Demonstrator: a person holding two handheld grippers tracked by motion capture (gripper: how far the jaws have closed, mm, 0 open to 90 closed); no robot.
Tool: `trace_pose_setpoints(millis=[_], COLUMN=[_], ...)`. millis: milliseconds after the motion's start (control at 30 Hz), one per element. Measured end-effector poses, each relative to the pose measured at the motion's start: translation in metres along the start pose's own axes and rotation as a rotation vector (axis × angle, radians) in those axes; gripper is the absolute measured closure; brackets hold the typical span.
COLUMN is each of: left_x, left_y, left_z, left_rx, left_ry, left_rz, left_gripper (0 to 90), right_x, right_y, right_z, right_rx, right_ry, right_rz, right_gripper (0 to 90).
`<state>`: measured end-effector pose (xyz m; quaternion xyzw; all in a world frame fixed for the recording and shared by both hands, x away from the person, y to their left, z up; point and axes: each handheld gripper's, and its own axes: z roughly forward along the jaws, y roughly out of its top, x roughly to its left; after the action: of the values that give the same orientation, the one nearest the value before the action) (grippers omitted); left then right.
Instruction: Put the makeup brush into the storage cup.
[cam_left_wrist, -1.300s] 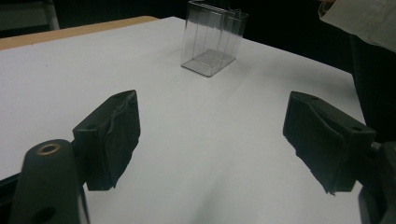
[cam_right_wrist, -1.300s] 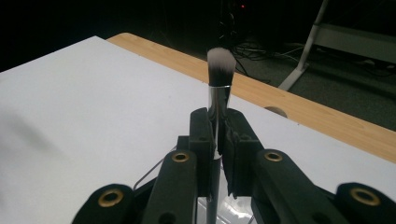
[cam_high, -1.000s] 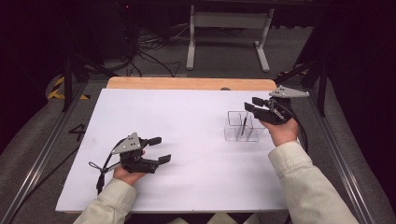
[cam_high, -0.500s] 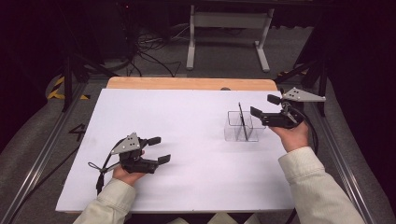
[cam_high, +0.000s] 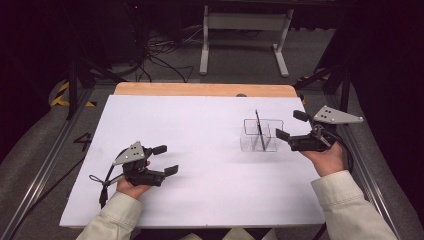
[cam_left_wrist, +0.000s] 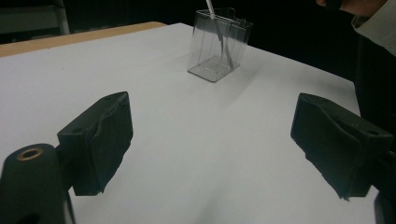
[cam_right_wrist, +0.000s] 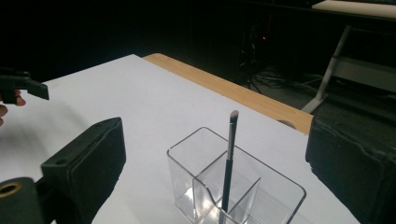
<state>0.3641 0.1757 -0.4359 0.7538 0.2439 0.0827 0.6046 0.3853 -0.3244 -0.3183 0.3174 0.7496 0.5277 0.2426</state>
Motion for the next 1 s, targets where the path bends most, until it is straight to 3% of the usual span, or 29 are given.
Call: trace_pose_setpoints(millis=[367, 600, 1000], left_x=[-0.005, -0.007, -0.012], left_y=[0.002, 0.002, -0.005], left_z=[-0.012, -0.018, -0.031], left_rx=[-0.006, -0.010, -0.016], left_ry=[-0.008, -0.011, -0.009], left_rz=[0.008, 0.008, 0.011], left_gripper=[12.7, 12.1, 11.7], right_x=[0.014, 0.020, 0.031], right_y=[-0.030, -0.046, -0.071], right_z=[-0.005, -0.004, 0.006], right_rx=[-0.041, -0.066, -0.052], right_ry=[0.060, 0.074, 0.107], right_rz=[-0.014, -0.012, -0.018], right_gripper=[3.6, 2.9, 1.7])
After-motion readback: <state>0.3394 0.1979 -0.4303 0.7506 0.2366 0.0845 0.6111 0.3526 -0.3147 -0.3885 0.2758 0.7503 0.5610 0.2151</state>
